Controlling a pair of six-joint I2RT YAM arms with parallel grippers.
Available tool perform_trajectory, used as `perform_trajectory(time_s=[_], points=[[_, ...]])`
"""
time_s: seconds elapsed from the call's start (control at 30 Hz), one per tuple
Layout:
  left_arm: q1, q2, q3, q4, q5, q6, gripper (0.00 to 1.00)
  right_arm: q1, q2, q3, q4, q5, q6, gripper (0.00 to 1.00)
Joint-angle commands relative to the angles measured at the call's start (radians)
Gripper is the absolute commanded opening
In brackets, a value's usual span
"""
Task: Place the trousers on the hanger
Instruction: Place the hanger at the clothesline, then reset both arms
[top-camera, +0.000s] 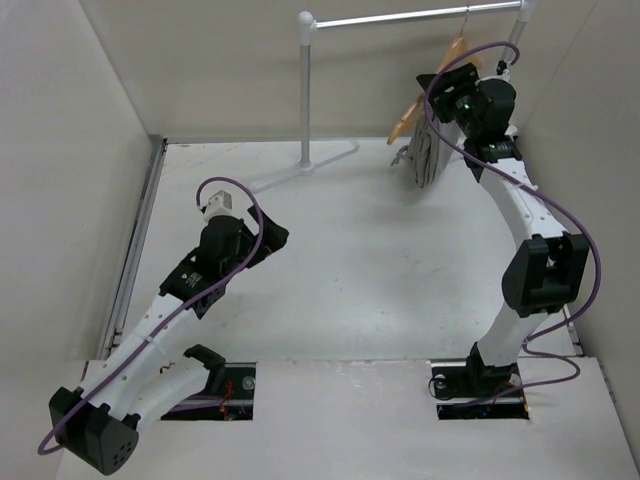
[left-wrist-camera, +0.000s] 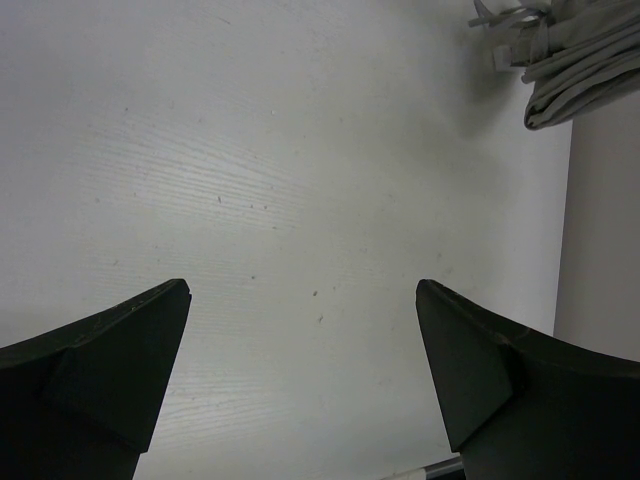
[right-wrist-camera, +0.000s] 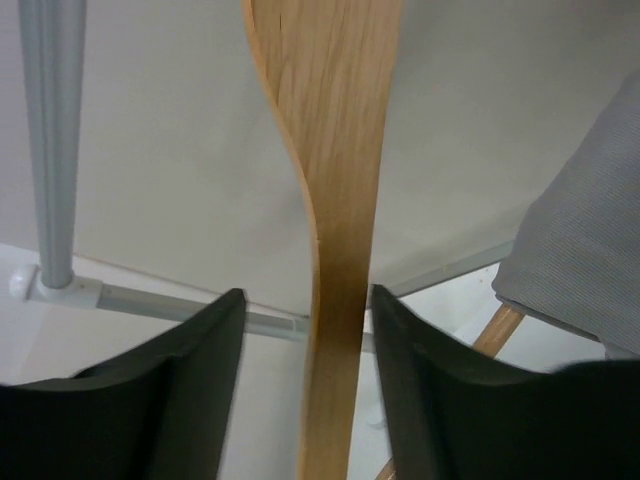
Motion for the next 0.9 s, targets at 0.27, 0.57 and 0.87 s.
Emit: perform_trajectory(time_s=[0.27, 0.57, 0.87], points=[[0.053, 0.014, 0.023, 0.043, 0.018, 0.01, 1.0, -0.012, -0.06, 0.004, 0.058, -0.014, -0.047, 0.91], [0.107, 0.037, 0.05, 0.06, 0.066, 0.015, 1.0, -0.013, -0.154, -0.11, 0.035, -0.006, -0.087, 1.0], [0.125, 0.071, 0.092, 0.042, 0.066, 0.03, 1.0, -0.038, -0.358, -0.347, 0.038, -0.002, -0.108, 1.0]])
